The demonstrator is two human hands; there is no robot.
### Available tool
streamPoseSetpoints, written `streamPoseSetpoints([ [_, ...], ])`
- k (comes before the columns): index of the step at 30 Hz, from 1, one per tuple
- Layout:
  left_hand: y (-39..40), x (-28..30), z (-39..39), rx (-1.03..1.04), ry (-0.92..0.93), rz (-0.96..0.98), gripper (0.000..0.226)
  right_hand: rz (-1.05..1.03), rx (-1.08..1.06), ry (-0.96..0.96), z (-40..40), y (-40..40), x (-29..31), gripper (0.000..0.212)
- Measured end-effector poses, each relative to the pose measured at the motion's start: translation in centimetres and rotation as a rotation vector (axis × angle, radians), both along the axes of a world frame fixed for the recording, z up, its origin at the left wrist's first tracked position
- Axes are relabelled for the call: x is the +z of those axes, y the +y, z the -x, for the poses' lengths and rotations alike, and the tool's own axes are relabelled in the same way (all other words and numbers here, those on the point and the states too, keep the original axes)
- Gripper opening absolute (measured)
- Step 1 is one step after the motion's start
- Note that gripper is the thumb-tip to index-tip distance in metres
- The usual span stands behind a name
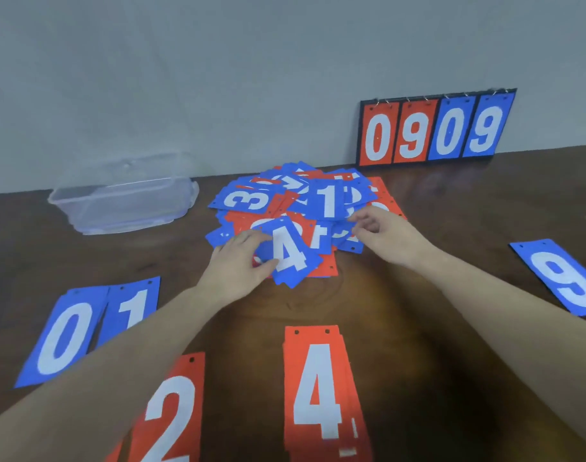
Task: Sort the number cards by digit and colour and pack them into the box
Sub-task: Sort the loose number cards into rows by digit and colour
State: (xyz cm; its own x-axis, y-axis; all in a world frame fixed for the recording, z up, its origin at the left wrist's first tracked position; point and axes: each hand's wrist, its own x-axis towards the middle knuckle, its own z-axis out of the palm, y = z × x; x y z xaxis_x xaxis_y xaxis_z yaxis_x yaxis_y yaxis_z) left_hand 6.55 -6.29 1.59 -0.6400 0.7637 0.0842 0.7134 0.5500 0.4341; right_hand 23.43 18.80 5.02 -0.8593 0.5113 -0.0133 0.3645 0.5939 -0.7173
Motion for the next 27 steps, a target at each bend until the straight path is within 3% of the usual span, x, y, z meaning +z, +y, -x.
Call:
streamPoseSetpoints([
  [10, 3.8, 1.0, 7.0, 0.164, -0.018, 0.038, 0.054, -0.294, 0.115, -0.027, 8.7, 4.0, -1.8, 0.040],
  [14, 6.5, 1.2, 9.5, 0.259, 0.000, 0.007, 0.061, -0.315, 0.160, -0.067, 11.1, 4.8, -3.0, 0.067],
  [17, 7.6, 0.7, 11.4, 0.341, -0.062, 0.134, 0.081, -0.343, 0.182, -0.137, 12.0, 5.4, -4.0, 0.084],
  [21, 7.5, -0.3, 12.4, 0.360, -0.064, 0.248, 0.091, -0.383, 0.179, -0.177, 11.6, 5.6, -4.7, 0.087],
  [27, 7.2, -0.1, 12.2, 0.350, -0.044, 0.152, 0.080, -0.447, 0.130, -0.179, 11.3, 5.5, -5.0, 0.090],
])
